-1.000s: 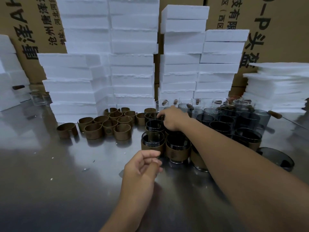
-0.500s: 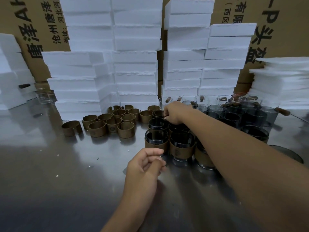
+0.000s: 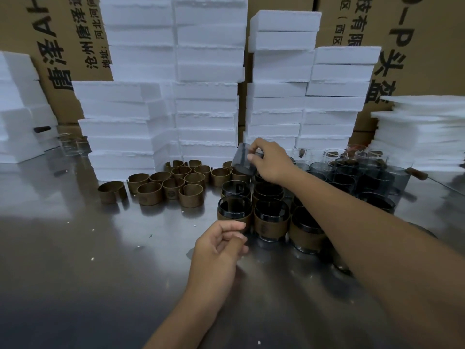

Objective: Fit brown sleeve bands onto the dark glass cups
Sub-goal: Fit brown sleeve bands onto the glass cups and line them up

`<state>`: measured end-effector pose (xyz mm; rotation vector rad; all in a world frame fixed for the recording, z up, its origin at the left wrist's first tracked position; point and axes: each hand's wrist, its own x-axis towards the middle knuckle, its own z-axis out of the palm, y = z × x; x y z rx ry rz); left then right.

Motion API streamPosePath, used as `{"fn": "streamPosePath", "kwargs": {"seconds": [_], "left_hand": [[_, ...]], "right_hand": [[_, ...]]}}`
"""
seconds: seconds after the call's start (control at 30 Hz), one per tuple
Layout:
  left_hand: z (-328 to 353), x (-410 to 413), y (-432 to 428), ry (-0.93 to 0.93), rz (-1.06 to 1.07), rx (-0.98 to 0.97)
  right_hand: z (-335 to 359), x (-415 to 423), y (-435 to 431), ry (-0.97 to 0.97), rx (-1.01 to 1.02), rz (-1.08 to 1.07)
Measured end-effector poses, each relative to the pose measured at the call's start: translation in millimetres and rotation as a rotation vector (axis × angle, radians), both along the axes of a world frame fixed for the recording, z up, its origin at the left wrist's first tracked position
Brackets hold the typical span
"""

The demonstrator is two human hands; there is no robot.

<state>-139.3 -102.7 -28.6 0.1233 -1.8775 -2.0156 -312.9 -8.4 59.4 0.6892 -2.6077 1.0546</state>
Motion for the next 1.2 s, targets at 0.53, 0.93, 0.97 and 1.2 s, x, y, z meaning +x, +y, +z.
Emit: {"fn": "streamPosePath", "kwargs": {"seconds": [0.53, 0.93, 0.97, 1.2], "left_hand": [[25, 21, 9, 0.161, -0.112, -0.010], [21, 35, 11, 0.097, -0.111, 0.040], [21, 35, 11, 0.087, -0.106, 0.033], [21, 38, 15, 0.064, -0.090, -0.038]], "right_hand": [[-17, 159, 39, -0.099, -0.373, 0.221], [-65, 200, 38, -0.466, -0.838, 0.212], [-68, 199, 39, -0.460, -0.809, 0.247], [-77, 193, 31, -0.358, -0.730, 0.199]]}}
